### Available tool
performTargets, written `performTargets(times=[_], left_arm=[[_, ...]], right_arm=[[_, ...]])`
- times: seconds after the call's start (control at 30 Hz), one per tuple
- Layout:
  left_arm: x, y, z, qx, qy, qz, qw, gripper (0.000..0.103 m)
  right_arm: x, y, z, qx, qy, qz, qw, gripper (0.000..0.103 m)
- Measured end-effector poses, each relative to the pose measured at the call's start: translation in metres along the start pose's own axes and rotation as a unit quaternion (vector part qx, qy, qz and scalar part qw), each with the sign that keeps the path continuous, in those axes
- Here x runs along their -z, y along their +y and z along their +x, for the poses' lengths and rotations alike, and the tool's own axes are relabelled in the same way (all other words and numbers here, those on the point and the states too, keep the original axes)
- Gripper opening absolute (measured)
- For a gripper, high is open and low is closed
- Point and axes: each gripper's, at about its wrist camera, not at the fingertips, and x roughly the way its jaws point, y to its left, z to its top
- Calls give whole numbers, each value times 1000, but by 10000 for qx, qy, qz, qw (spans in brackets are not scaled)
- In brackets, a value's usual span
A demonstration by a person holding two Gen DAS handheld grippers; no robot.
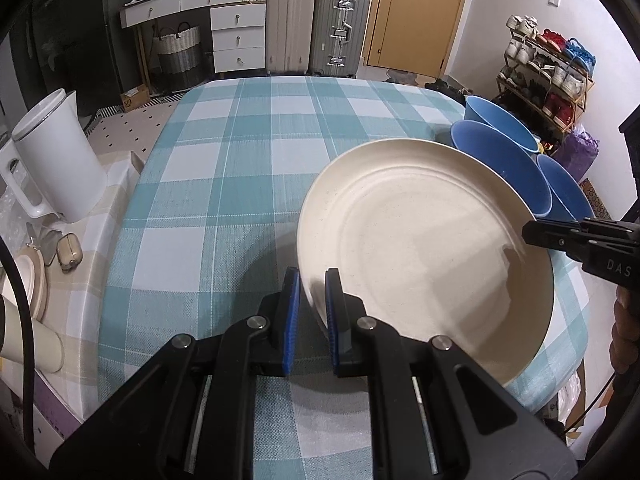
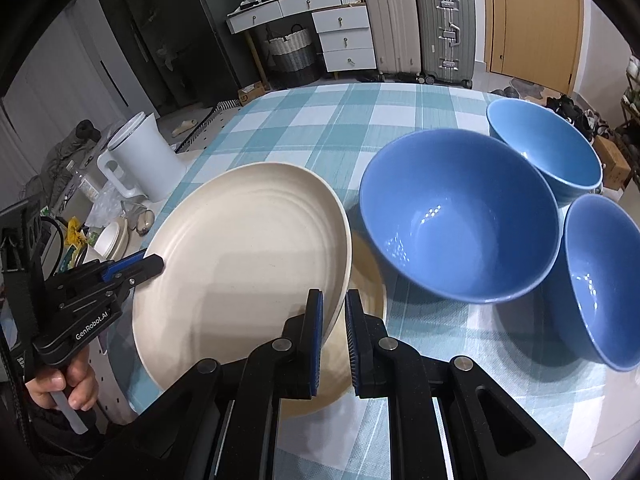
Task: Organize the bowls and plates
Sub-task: 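Carry the cream plate with both grippers over the other cream plate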
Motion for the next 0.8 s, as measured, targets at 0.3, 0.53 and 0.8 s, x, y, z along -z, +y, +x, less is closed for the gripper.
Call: performTargets(times=[0.3,0.53,0.8], left_arm=[[10,-6,16,-95,98,90,9999,8],[13,-12,28,-159,128,199,9996,8],[17,-19,42,-257,221,310,9989,8]], right_arm=[[16,-5,10,53,80,40,9999,12],[21,-7,12,182,55,-7,9998,12],[26,-7,20,352,101,-108,9993,12]])
